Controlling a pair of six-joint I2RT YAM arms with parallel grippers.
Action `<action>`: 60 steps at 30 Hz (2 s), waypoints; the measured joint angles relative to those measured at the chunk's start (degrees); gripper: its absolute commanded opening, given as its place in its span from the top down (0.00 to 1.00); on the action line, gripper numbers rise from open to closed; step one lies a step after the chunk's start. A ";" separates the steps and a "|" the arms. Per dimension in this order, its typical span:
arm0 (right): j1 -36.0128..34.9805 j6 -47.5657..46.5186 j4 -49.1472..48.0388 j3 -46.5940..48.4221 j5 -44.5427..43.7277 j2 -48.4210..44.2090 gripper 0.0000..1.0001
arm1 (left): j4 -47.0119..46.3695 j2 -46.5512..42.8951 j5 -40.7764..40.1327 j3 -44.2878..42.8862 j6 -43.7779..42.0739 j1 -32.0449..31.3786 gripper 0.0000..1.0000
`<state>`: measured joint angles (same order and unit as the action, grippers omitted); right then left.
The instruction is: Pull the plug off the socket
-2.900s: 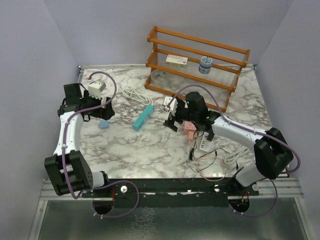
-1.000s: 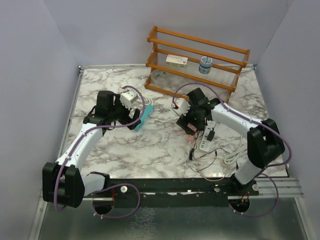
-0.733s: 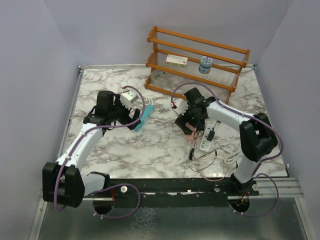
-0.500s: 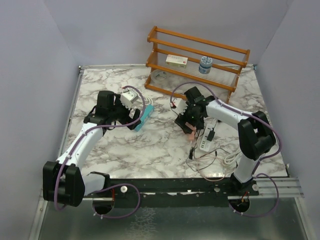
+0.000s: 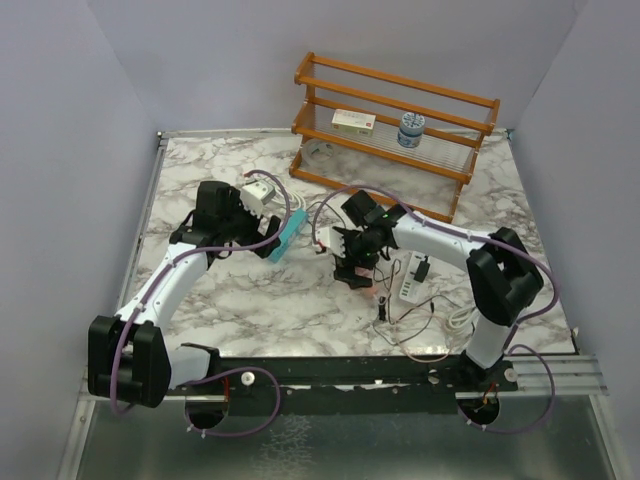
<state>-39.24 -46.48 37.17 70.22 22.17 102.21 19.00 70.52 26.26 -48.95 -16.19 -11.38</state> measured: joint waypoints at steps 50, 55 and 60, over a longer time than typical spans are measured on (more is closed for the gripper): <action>-8.04 9.44 -25.00 -21.16 -12.44 -23.93 0.00 | -1.73 2.03 -3.19 0.24 1.16 0.00 0.01; -8.04 9.44 -25.24 -20.44 -12.48 -22.36 0.00 | -1.88 2.19 -3.54 0.46 1.14 0.00 0.01; -8.41 9.60 -27.32 -18.01 -14.32 -17.66 0.00 | -2.05 2.40 -4.02 0.46 0.98 0.00 0.01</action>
<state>-47.66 -36.88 9.85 52.21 7.86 84.55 16.95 72.93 22.24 -48.49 -15.20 -11.38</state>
